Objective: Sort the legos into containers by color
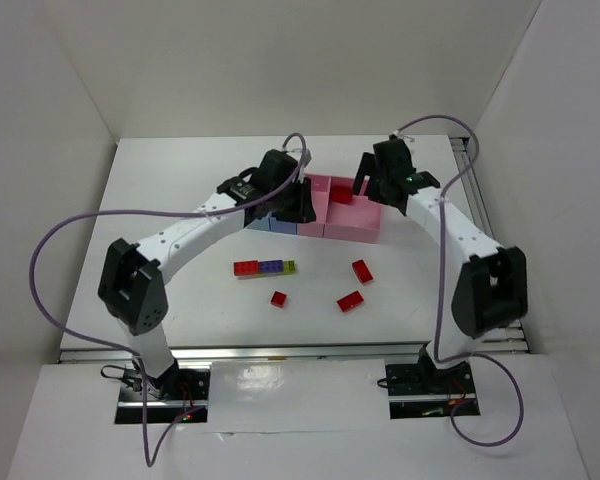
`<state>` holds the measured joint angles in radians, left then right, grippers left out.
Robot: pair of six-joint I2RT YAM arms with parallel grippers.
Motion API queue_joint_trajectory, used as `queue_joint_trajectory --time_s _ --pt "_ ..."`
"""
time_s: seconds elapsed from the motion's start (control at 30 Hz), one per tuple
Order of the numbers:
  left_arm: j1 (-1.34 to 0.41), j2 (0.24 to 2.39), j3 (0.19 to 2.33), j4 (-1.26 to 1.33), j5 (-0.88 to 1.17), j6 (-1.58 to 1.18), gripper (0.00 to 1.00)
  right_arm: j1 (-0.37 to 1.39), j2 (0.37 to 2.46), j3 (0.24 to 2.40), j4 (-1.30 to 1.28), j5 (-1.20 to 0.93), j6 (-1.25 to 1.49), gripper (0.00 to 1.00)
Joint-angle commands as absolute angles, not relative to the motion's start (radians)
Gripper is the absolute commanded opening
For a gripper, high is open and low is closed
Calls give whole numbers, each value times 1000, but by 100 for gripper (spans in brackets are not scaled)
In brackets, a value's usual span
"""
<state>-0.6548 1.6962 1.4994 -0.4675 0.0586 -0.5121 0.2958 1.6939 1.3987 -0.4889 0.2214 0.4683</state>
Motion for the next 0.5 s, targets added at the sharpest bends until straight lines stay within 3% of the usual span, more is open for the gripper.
queue_joint_trajectory --time_s 0.0,0.23,0.4,0.43,0.47 --pt "-623 1807 1649 -492 -7 -551 0 310 1496 1289 -457 318 523 89" --pt "-583 2153 1968 -550 -28 -525 0 259 1241 1238 -475 273 534 94" --pt "-561 2282 2137 -601 -48 -517 0 250 1175 1249 -532 252 534 100" --pt "-561 2295 2155 -601 -48 -517 5 250 1166 1249 -541 252 534 100" --pt "-561 2304 2169 -613 -48 -505 24 250 1166 1249 -554 252 534 100"
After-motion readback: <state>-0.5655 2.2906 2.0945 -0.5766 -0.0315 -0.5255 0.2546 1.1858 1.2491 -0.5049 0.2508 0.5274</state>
